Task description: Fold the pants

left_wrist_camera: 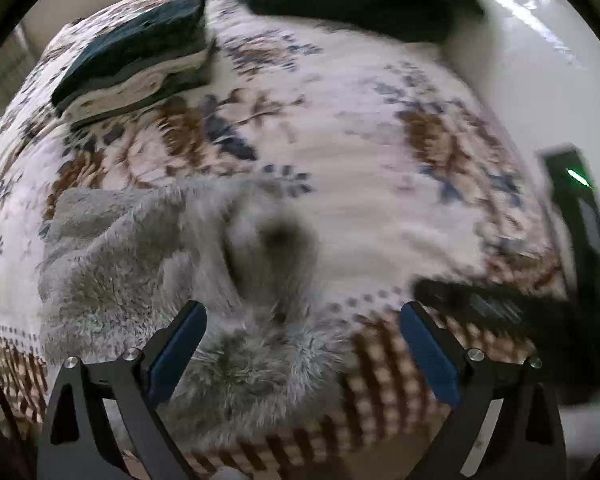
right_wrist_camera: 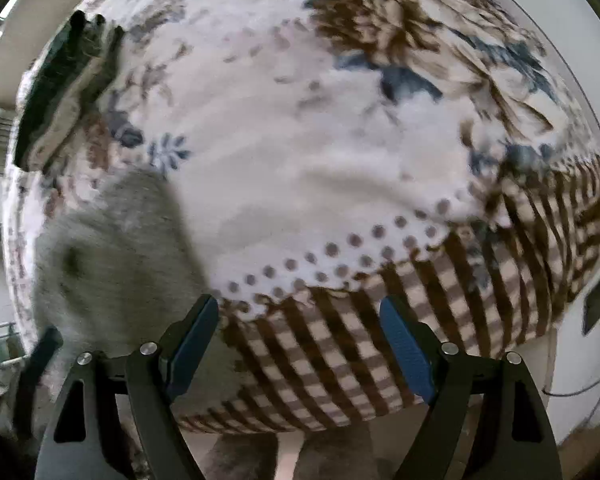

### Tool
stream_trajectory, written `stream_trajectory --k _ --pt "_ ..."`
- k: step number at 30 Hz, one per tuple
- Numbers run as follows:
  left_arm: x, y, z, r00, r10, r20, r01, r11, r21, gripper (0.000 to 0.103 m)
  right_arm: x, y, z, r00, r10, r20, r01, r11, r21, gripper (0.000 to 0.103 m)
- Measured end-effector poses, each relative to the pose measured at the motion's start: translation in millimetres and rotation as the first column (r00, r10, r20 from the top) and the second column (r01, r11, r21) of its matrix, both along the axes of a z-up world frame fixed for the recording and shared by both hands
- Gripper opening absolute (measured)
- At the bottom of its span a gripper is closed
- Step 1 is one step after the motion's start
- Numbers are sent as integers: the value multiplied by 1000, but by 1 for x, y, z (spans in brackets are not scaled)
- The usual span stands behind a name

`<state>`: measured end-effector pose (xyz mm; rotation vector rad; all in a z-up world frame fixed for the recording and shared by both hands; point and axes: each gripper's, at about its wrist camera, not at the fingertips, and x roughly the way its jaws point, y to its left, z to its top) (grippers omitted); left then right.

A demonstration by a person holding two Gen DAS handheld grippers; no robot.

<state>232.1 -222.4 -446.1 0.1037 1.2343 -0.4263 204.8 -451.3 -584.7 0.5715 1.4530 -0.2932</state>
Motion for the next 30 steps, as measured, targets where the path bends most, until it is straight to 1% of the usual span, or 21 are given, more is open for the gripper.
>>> stream_trajectory --k 1,3,4,6,7,8,10,12,13,14,15,16,17,19,22,24,25,26,27,28,30 --pt "-6 4 13 1000 1 17 -1 1000 -7 99 5 -7 5 1000 12 12 -12 1000 20 85" --pt "-7 16 28 999 13 52 -13 1000 5 99 13 4 17 998 25 55 -30 995 95 85" --pt "-7 32 36 995 51 85 -56 997 51 99 25 21 18 997 29 75 -39 990 134 85" --pt "2 60 40 988 124 88 -133 985 106 99 35 36 20 992 52 113 -78 968 237 85" --pt "10 81 39 981 178 82 -188 973 131 99 41 46 18 990 62 125 -95 956 277 85" --pt "14 96 38 975 209 76 -218 965 146 99 47 55 13 988 71 136 -113 937 330 85" --pt "27 131 26 957 280 69 -289 932 220 99 61 73 -4 990 56 127 -104 903 416 85" --pt "40 162 9 941 334 52 -335 900 279 99 77 94 -20 993 49 109 -94 881 463 85" --pt "48 180 0 927 374 29 -365 883 296 99 83 101 -28 993 45 110 -93 870 484 85" --pt "51 190 -6 919 394 19 -382 876 295 99 88 107 -39 995 29 94 -72 868 492 82" --pt "55 200 -10 908 418 9 -403 868 291 99 90 115 -47 996 29 80 -65 866 496 72" --pt "60 210 -15 900 435 -1 -417 863 284 99 92 120 -50 997 45 69 -72 876 476 36" --pt "62 212 -19 900 435 -4 -416 863 288 99 94 122 -43 994 77 72 -101 902 419 35" --pt "67 218 -25 900 436 -14 -413 863 290 99 91 117 -27 990 83 115 -118 933 340 32" --pt "70 221 -31 895 442 -61 -415 874 255 99 79 81 4 985 30 169 -70 969 235 31" --pt "75 218 -39 897 431 -98 -400 886 235 99 81 63 0 989 52 137 -74 984 161 36" --pt "77 214 -45 900 421 -115 -386 891 238 99 82 57 -12 993 67 92 -82 983 164 46" --pt "79 210 -48 900 414 -134 -376 895 238 99 84 52 -33 997 72 19 -74 972 223 56" --pt "80 207 -50 900 409 -152 -368 899 239 99 82 47 -51 997 60 -54 -41 953 299 58" --pt "82 203 -50 901 402 -162 -359 902 240 99 75 40 -59 995 14 -97 22 936 352 60" --pt "84 198 -43 911 382 -154 -341 909 239 99 62 30 -47 997 -62 -54 78 926 371 64"
